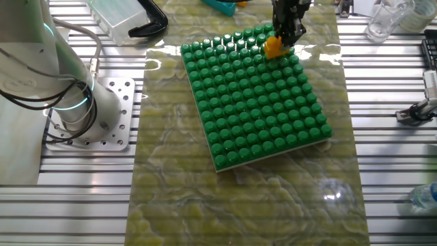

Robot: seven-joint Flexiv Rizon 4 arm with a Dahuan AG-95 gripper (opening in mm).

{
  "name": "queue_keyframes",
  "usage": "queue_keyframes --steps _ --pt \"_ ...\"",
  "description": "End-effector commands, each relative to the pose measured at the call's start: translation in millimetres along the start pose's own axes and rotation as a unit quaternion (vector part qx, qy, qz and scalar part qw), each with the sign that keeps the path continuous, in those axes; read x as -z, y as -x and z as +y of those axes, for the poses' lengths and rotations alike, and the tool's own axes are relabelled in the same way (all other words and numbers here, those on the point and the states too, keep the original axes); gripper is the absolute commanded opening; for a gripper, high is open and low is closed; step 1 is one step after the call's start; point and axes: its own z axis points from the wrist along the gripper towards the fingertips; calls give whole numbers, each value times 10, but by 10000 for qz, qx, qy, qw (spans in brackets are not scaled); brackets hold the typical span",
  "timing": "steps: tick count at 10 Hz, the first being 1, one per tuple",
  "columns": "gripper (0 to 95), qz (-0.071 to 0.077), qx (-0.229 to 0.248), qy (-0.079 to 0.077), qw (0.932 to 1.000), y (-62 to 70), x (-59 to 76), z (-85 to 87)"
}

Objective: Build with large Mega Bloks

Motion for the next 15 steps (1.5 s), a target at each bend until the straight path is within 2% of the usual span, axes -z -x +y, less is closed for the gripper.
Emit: queue_keyframes --steps 1,5,7,13,15 --pt "0 -38 69 -24 10000 27 -63 -4" --pt "0 -67 116 -4 9999 42 -131 -17" --pt "0 -78 86 110 9999 54 -150 3" --pt "0 155 -7 146 9998 37 -180 15" --pt "0 162 -42 155 9997 10 -198 15"
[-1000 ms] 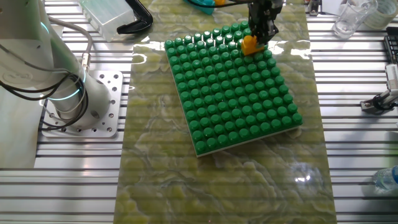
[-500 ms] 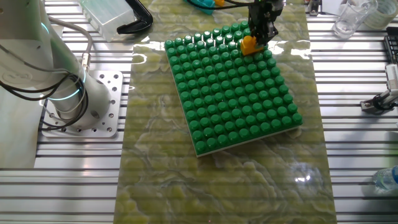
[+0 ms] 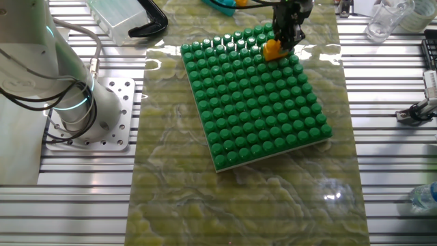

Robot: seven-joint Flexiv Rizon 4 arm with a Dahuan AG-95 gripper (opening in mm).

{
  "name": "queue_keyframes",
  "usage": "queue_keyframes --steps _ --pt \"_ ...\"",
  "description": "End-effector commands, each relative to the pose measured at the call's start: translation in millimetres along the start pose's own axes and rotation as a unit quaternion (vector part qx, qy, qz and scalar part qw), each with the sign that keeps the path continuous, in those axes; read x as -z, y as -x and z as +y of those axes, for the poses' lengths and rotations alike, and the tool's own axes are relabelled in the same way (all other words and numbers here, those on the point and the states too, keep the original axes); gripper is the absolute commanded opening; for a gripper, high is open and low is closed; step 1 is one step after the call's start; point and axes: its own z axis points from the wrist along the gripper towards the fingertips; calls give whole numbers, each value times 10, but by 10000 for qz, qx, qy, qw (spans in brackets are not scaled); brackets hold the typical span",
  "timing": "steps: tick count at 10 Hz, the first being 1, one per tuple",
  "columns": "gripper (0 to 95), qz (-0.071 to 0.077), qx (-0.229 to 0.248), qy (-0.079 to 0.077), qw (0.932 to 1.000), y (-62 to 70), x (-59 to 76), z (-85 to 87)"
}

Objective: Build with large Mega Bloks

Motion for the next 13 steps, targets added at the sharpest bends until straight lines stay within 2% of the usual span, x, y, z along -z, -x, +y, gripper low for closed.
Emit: queue_keyframes --steps 1,3,5,7,11,13 --pt "0 -41 7 10 10000 -8 -21 -7" --pt "0 -51 -10 0 10000 -2 -59 -12" --pt "0 -110 -63 75 9999 8 -96 -12" --pt "0 -89 -59 68 9999 13 -102 -1" --pt "0 -23 -19 -86 10000 38 -175 23" --pt "0 -19 -18 -82 10000 40 -188 21"
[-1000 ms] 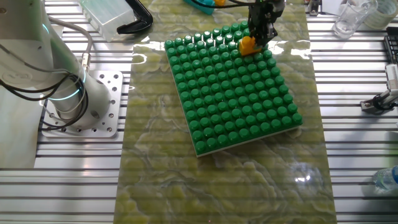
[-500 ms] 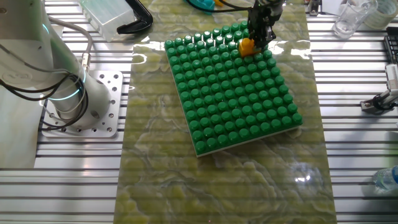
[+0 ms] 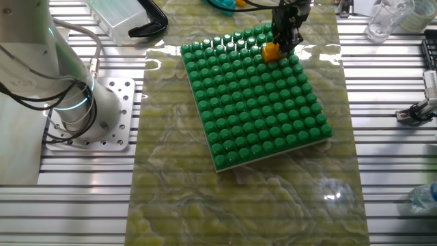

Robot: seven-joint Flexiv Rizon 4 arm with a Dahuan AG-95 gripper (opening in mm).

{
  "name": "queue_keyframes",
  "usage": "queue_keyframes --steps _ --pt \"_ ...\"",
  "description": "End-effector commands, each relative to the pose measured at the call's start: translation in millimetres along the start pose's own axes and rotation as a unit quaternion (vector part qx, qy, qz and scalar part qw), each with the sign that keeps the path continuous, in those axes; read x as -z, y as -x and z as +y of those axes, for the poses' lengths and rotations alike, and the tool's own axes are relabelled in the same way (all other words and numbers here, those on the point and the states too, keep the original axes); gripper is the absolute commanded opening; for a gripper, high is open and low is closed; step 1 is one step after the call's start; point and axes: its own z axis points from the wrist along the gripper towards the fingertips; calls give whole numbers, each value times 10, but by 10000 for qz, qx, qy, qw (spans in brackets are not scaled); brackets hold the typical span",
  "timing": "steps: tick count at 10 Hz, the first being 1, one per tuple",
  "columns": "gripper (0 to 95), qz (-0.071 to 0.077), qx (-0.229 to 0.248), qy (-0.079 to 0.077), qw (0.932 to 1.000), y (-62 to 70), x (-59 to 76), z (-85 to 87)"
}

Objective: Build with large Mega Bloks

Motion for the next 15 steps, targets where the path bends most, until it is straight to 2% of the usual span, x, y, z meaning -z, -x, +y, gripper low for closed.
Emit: queue_keyframes --steps 1,10,12,15 --pt "0 -11 -3 20 10000 3 -36 4" --pt "0 -44 -29 31 10000 24 -236 -18" --pt "0 -90 -51 99 9999 22 -242 -23" --pt "0 -94 -46 104 9999 13 -139 -15"
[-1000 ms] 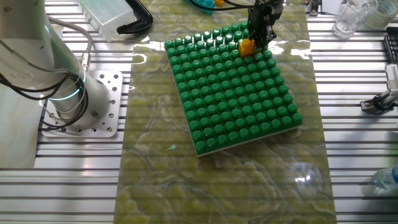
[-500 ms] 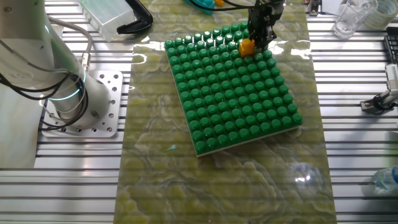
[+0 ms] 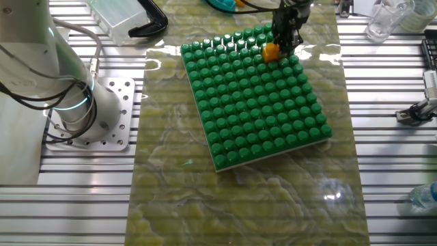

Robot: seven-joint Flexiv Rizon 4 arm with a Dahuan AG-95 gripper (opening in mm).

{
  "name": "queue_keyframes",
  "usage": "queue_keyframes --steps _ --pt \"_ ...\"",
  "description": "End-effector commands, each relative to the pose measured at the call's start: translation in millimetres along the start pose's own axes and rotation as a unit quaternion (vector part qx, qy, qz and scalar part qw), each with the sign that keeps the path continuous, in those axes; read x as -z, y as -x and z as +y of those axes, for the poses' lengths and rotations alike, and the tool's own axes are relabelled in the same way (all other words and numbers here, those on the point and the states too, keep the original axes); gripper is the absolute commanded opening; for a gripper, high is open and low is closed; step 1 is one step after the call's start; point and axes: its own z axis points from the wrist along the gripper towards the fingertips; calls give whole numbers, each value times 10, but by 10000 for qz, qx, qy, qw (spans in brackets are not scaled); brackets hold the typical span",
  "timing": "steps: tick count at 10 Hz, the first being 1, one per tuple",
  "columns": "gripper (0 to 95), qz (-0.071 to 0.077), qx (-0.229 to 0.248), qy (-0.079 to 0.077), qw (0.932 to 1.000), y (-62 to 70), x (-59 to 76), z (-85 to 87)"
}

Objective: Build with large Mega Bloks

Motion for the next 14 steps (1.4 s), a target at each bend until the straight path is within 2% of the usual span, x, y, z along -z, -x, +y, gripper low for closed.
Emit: queue_keyframes --steps 1,4,9,10,12,14 --pt "0 0 24 -19 10000 2 -85 8" --pt "0 -6 34 -52 10000 -5 -43 6" --pt "0 -72 30 -2 10000 -10 6 -4" --pt "190 -92 35 26 9999 -12 11 -9" --pt "190 -130 -3 107 9999 -14 16 -11" --pt "190 -166 -11 90 9998 -16 32 -8"
